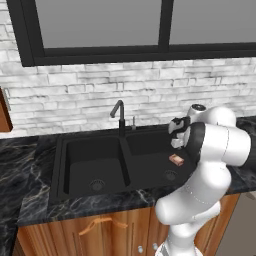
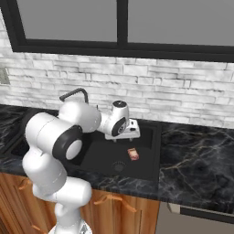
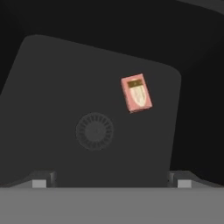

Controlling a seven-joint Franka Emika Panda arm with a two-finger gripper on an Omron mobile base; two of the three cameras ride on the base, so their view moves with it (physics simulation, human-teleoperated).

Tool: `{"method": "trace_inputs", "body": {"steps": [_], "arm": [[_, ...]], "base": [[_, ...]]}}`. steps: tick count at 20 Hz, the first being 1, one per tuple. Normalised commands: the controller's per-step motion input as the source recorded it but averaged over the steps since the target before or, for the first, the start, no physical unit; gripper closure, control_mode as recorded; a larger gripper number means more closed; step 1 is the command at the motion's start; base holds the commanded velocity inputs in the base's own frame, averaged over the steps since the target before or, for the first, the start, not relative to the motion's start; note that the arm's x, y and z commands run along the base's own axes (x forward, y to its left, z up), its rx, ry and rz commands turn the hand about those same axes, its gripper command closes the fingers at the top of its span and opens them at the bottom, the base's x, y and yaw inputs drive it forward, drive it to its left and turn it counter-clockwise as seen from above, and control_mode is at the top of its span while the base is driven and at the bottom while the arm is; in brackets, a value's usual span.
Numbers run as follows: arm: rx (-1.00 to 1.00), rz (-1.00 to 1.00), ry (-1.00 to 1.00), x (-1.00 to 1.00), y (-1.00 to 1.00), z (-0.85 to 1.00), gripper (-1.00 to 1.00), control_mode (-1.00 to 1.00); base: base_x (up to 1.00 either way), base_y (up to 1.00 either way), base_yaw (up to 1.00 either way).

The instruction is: Pick up the bar soap and dish brush from the sink, and place them back in the cabinet, and close the cabinet doors.

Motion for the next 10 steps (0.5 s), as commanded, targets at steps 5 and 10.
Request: {"method": "trace_inputs", "body": {"steps": [5,10], "arm": [[0.0,0.0,0.0,0.24,-0.07,-0.2,-1.0,-1.0],[0.0,0.0,0.0,0.24,-0.04,-0.18,-1.0,-1.0]], "base": [[0.0,0.0,0.0],[0.0,0.0,0.0]]}}
